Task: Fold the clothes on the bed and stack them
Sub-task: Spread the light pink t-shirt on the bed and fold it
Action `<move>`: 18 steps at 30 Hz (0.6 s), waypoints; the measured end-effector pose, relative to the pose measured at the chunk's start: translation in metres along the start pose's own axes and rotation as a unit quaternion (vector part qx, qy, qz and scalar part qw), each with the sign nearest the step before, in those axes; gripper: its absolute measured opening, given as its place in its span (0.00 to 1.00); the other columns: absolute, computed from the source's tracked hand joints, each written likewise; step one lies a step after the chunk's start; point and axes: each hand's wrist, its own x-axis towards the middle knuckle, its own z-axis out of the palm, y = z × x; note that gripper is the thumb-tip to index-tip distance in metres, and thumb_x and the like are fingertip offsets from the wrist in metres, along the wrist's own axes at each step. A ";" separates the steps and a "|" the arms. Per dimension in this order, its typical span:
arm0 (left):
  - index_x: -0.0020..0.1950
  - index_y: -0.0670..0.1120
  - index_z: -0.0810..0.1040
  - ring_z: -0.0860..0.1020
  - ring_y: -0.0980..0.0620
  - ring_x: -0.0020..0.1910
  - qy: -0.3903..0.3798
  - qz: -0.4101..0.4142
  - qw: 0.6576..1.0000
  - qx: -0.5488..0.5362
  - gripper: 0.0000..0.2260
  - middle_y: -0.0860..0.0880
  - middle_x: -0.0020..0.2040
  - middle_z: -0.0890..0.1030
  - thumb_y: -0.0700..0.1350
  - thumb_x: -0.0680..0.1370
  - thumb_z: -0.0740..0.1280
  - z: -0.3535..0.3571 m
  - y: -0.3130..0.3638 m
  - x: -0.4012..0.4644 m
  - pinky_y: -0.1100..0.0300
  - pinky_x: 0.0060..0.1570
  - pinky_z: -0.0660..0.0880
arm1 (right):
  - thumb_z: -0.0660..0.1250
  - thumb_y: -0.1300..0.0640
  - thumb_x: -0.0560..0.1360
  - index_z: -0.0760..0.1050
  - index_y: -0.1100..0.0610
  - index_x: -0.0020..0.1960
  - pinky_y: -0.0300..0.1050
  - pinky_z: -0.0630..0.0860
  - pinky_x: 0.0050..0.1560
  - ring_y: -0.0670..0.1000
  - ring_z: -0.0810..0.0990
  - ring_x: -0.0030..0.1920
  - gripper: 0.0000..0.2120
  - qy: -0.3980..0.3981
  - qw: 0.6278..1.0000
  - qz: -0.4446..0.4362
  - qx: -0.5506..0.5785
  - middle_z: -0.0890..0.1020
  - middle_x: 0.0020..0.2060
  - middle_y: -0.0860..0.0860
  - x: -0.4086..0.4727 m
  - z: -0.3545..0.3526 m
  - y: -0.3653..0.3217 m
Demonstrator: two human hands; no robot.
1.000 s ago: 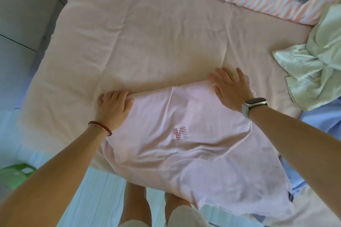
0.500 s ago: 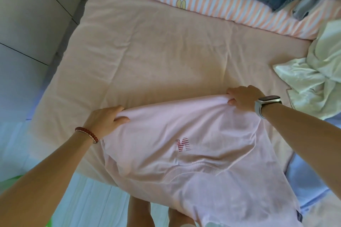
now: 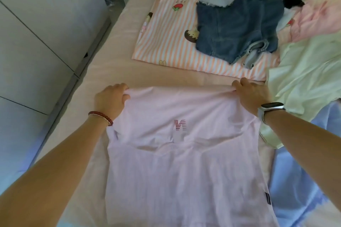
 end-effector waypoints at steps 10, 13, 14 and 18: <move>0.50 0.36 0.79 0.77 0.37 0.42 0.032 0.125 0.991 -0.026 0.15 0.38 0.43 0.78 0.25 0.66 0.68 0.024 0.004 -0.046 0.47 0.35 0.75 | 0.70 0.76 0.62 0.76 0.68 0.50 0.54 0.75 0.36 0.64 0.80 0.39 0.17 0.091 0.989 0.021 0.117 0.78 0.41 0.64 -0.082 0.042 -0.001; 0.46 0.37 0.82 0.77 0.39 0.33 0.017 0.175 0.984 0.001 0.22 0.39 0.37 0.77 0.21 0.55 0.70 0.045 -0.011 -0.096 0.51 0.29 0.76 | 0.71 0.75 0.60 0.78 0.66 0.42 0.51 0.75 0.33 0.62 0.80 0.34 0.12 0.132 0.982 -0.042 0.126 0.79 0.37 0.61 -0.128 0.064 -0.015; 0.45 0.37 0.82 0.77 0.40 0.32 0.005 0.180 0.984 0.007 0.24 0.40 0.35 0.77 0.20 0.53 0.70 0.052 -0.014 -0.113 0.52 0.28 0.75 | 0.68 0.73 0.64 0.78 0.64 0.41 0.50 0.74 0.34 0.61 0.79 0.33 0.08 0.138 0.982 -0.059 0.117 0.79 0.37 0.60 -0.144 0.072 -0.020; 0.42 0.39 0.83 0.77 0.42 0.30 -0.033 0.182 0.983 0.005 0.22 0.42 0.34 0.76 0.22 0.52 0.69 0.080 -0.020 -0.170 0.56 0.28 0.74 | 0.59 0.65 0.68 0.80 0.60 0.40 0.50 0.71 0.37 0.58 0.78 0.32 0.11 0.111 0.988 -0.056 0.091 0.79 0.34 0.56 -0.199 0.100 -0.042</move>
